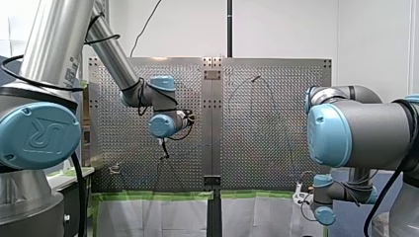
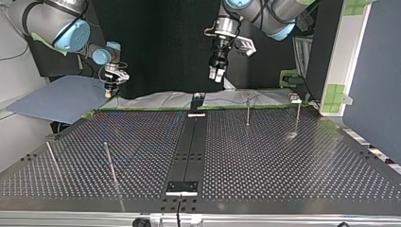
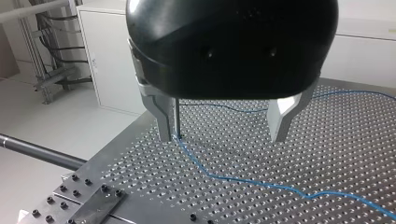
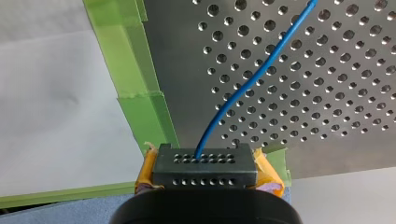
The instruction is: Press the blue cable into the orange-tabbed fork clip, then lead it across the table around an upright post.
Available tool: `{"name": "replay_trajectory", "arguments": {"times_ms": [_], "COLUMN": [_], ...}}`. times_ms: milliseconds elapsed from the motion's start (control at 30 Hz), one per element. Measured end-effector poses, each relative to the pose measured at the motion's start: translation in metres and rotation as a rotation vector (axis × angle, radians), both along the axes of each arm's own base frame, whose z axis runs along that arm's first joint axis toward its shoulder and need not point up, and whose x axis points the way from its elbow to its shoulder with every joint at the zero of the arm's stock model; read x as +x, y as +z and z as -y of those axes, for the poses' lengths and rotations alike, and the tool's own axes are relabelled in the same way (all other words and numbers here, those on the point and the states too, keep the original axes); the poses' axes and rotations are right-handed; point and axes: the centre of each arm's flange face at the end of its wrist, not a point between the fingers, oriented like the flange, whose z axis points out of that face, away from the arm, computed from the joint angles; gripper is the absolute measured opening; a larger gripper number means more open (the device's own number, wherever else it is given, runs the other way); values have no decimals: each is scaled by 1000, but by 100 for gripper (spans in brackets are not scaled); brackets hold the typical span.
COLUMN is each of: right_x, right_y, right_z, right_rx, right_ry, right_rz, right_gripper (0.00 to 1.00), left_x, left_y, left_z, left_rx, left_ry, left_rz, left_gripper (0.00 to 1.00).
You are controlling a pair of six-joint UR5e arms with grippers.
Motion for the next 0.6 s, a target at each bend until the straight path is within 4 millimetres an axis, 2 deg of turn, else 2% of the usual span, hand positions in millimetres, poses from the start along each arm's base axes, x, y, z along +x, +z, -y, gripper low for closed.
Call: {"name": "replay_trajectory", "arguments": {"times_ms": [233, 600], "right_x": [-1, -1], "right_y": [5, 35], "right_z": [3, 14], "right_rx": [-6, -37], "right_ry": [16, 30], "right_rz": [9, 26], "right_gripper": [0, 0], "left_x": [-13, -35], "left_y": [-13, -32], "left_z": [-11, -27], "left_rx": [-12, -37], "left_ry": [0, -7], "left_rz": [-3, -10], "left_gripper": [100, 100]}}
